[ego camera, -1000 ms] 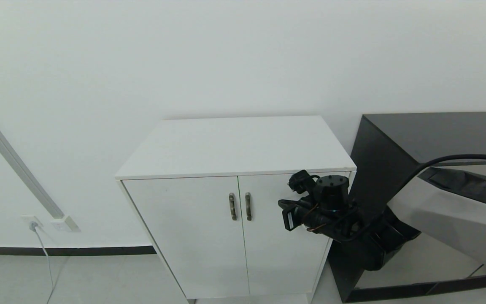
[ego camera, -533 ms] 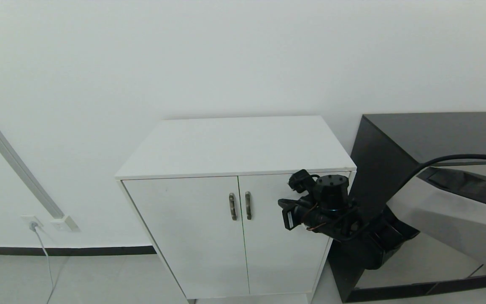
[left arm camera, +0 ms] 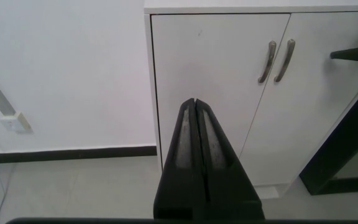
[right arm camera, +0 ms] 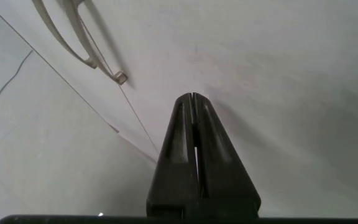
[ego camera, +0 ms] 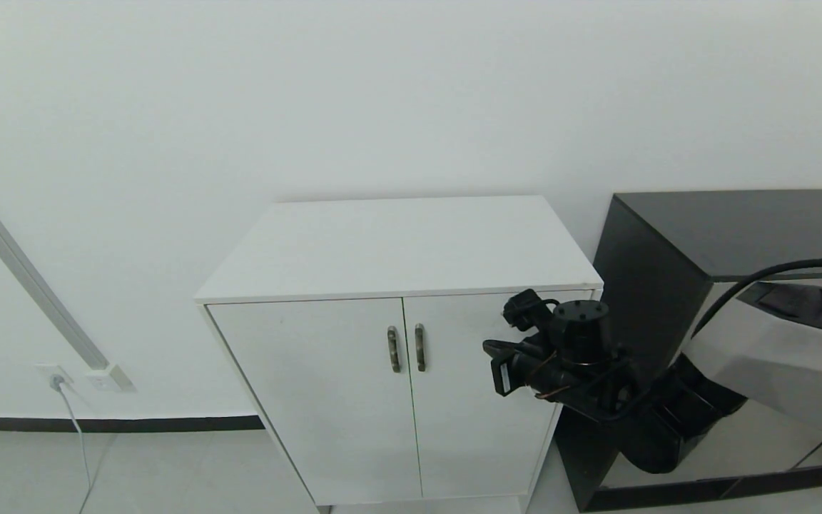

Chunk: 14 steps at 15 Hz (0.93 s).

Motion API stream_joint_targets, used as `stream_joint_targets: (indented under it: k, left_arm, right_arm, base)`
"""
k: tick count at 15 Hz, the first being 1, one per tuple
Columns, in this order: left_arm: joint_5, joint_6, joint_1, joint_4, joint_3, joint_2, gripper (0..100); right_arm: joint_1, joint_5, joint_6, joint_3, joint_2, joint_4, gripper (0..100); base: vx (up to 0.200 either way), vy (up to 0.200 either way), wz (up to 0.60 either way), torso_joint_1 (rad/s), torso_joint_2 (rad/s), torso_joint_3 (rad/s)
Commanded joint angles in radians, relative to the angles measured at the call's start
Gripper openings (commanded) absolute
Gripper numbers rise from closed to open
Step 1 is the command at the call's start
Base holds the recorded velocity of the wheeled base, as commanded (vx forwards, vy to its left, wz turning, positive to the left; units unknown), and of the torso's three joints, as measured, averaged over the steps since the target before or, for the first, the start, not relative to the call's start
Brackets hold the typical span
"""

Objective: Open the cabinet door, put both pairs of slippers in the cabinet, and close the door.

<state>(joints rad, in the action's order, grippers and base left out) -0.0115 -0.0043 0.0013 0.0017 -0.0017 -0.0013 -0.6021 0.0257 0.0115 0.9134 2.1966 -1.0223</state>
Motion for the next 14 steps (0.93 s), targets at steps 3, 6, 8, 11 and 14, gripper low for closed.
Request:
stream_joint_targets:
  k: [3,6,8,11,14]
  left_arm:
    - [-0.001,0.0,0.0,0.0,0.0,0.001,0]
    - [-0.001,0.0,0.0,0.001,0.0,0.001,0]
    - [-0.001,0.0,0.0,0.0,0.0,0.001,0]
    - [-0.001,0.0,0.0,0.0,0.0,0.001,0]
    - [0.001,0.0,0.0,0.0,0.0,0.001,0]
  right_arm:
    - [0.025,-0.056,-0.001,-0.258,-0.167,-0.14,0]
    - [0.085,-0.092,-0.001,-0.426,-0.262,-0.213,0]
    - [0.154,-0.092,-0.007,-0.539,-0.319,-0.248,0]
    - [0.274,-0.092,-0.007,-0.67,-0.402,-0.294,0]
    - [0.4,-0.089,-0.007,-0.751,-0.471,-0.291,0]
  base:
    - [0.0,0.0,0.0,0.0,0.0,0.0]
    - [0.0,0.0,0.0,0.0,0.0,0.0]
    - [0.0,0.0,0.0,0.0,0.0,0.0]
    - [0.0,0.0,0.0,0.0,0.0,0.0]
    - [0.0,0.0,0.0,0.0,0.0,0.0]
